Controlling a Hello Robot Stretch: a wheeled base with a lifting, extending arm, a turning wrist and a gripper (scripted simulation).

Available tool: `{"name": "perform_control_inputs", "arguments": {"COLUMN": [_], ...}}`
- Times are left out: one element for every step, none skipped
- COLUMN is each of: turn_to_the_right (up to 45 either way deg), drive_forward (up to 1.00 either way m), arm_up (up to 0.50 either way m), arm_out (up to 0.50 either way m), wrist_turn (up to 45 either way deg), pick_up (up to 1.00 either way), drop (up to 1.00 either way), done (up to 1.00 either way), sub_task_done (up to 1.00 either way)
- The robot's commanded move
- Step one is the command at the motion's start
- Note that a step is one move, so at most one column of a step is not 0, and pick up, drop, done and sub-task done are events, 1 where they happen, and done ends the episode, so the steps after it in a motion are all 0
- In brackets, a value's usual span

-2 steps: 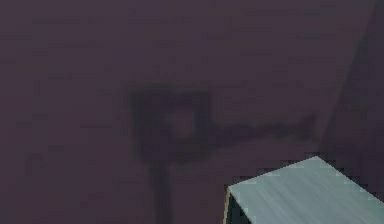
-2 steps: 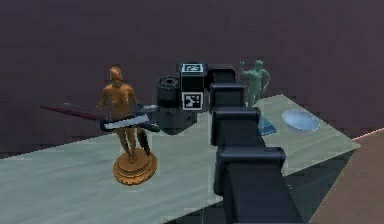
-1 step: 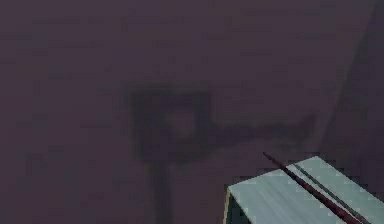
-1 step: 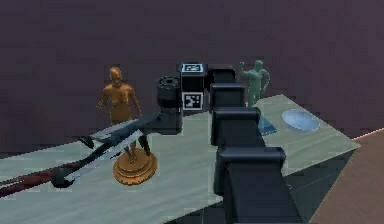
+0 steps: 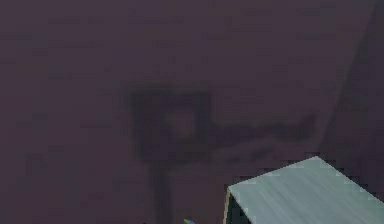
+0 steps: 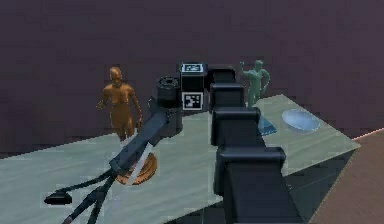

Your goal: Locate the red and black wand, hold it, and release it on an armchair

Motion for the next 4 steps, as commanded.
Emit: {"name": "perform_control_inputs", "arguments": {"turn_to_the_right": [0.0, -45.0, -45.0, -45.0], "drive_forward": [0.0, 0.0, 0.0, 0.0], "arm_up": [0.0, 0.0, 0.0, 0.0], "arm_out": [-0.18, 0.0, 0.0, 0.0], "wrist_turn": [0.0, 0.0, 0.0, 0.0], "pick_up": [0.0, 0.0, 0.0, 0.0], "drop": [0.0, 0.0, 0.0, 0.0], "done": [0.0, 0.0, 0.0, 0.0], "sub_task_done": [0.0, 0.0, 0.0, 0.0]}}
